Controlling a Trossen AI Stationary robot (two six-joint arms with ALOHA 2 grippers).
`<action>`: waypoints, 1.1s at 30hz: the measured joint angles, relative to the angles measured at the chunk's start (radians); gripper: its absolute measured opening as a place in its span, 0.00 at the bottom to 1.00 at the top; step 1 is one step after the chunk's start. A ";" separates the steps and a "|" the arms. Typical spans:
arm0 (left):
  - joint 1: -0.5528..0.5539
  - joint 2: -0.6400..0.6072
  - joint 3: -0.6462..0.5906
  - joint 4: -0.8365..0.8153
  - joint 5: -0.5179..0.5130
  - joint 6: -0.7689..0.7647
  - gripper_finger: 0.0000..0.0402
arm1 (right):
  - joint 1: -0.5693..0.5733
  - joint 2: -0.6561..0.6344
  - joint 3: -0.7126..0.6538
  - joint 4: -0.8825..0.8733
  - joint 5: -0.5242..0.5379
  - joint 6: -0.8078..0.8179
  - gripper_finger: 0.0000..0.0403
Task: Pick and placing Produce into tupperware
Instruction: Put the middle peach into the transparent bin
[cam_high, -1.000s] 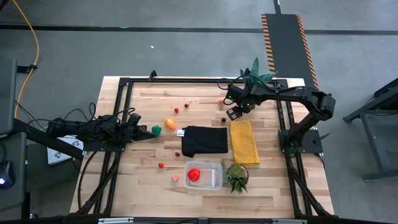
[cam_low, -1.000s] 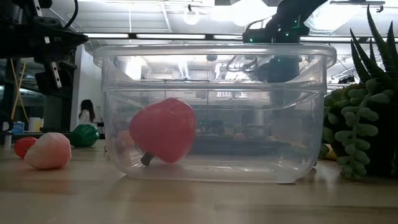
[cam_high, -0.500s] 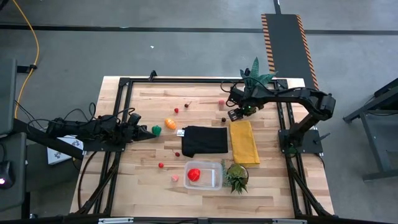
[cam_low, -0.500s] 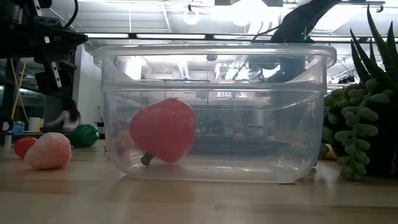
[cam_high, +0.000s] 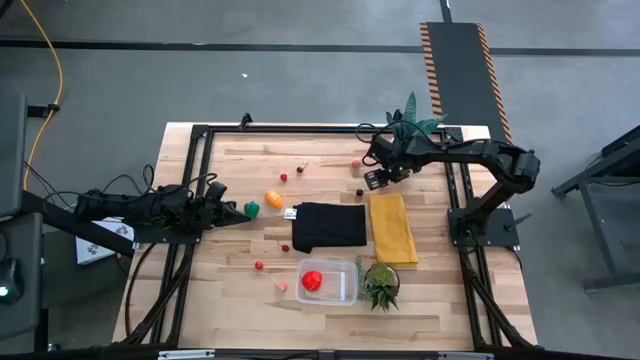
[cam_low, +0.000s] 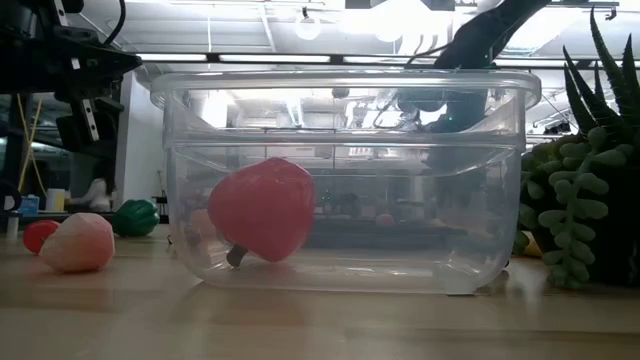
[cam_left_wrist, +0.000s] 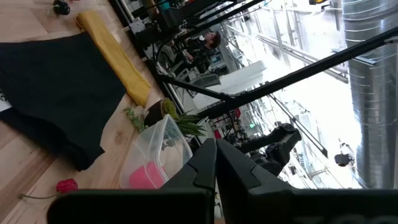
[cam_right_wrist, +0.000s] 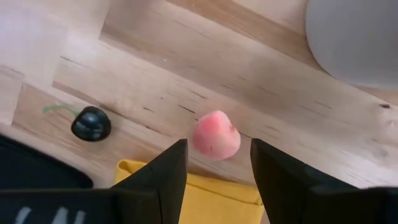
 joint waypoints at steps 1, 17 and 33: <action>0.000 0.000 0.000 0.000 0.000 0.000 0.00 | 0.000 0.000 0.000 0.002 -0.005 -0.008 0.42; 0.000 0.000 0.000 0.000 0.000 -0.001 0.00 | -0.006 0.000 0.000 0.026 -0.005 -0.058 0.51; 0.000 0.000 0.000 0.000 0.000 0.000 0.00 | -0.045 0.000 0.000 0.022 -0.036 -0.066 0.51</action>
